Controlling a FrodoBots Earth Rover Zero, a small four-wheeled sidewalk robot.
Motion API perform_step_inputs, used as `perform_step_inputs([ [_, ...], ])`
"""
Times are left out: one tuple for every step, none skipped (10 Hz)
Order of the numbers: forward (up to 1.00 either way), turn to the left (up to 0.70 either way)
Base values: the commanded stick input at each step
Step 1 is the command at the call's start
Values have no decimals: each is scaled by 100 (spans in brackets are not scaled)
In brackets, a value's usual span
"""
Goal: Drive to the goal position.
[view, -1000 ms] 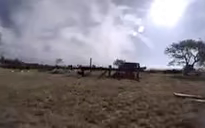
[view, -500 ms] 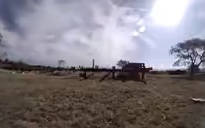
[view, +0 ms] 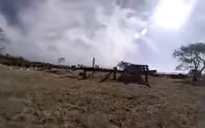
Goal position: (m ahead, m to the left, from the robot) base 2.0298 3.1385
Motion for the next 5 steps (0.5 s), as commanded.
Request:
perform_step_inputs([
  [70,27],
  [70,27],
  [70,27],
  [70,27],
  [70,27],
])
